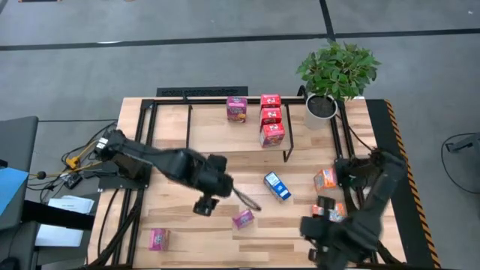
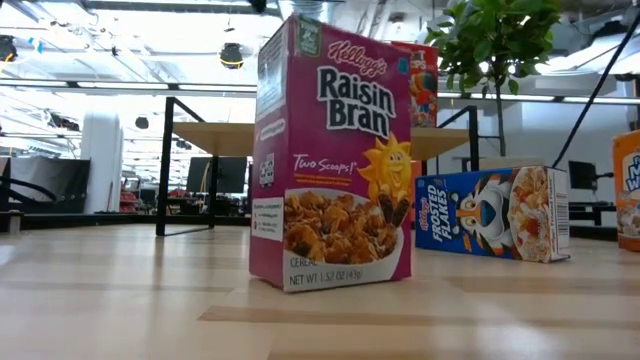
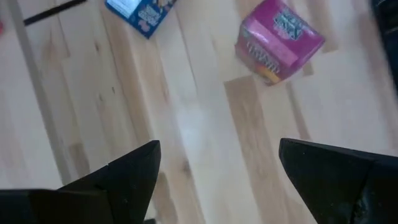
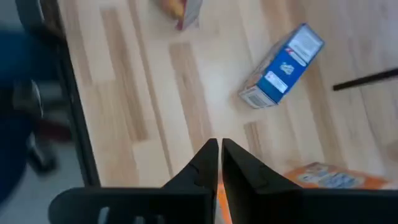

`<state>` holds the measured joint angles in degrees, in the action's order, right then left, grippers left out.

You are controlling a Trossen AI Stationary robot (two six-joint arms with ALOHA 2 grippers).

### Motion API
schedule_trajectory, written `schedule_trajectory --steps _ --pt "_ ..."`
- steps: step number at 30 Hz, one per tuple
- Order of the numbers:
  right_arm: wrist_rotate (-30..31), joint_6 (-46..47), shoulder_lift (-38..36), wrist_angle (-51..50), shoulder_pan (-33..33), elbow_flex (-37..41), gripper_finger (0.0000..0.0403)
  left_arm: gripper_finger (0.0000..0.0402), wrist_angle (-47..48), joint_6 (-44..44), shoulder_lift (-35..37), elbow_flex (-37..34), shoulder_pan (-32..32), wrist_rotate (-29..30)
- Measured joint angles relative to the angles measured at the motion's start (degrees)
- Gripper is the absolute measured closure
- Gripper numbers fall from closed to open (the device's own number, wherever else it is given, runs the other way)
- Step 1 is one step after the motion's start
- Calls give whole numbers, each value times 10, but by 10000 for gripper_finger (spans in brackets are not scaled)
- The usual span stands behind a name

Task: Stack cereal on shelf
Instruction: Put the bottom purple cereal box on the shelf aligned with the other purple cereal box

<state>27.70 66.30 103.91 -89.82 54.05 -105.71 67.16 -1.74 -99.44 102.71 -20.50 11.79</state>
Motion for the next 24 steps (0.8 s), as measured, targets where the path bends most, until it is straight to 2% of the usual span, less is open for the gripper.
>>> schedule_trajectory --steps 3,8,10,13,16,21,24 --pt "55 80 -4 -4 43 27 341 83 -33 -21 0 -29 -26 24" --pt "70 163 -4 0 66 80 298 83 -84 -35 1 -32 -59 98" --pt "88 159 -4 36 66 107 280 83 -119 -40 1 -32 -65 110" --pt "144 88 -3 129 56 145 265 83 -164 -76 -7 -31 -66 107" --pt "177 -32 -3 243 27 167 267 83 -161 -106 -10 -32 -66 94" --pt "174 -267 -3 453 -52 204 290 83 -176 -144 -9 -32 -72 86" --pt "139 -369 -4 564 -95 228 297 83 -199 -160 -9 -35 -84 65"
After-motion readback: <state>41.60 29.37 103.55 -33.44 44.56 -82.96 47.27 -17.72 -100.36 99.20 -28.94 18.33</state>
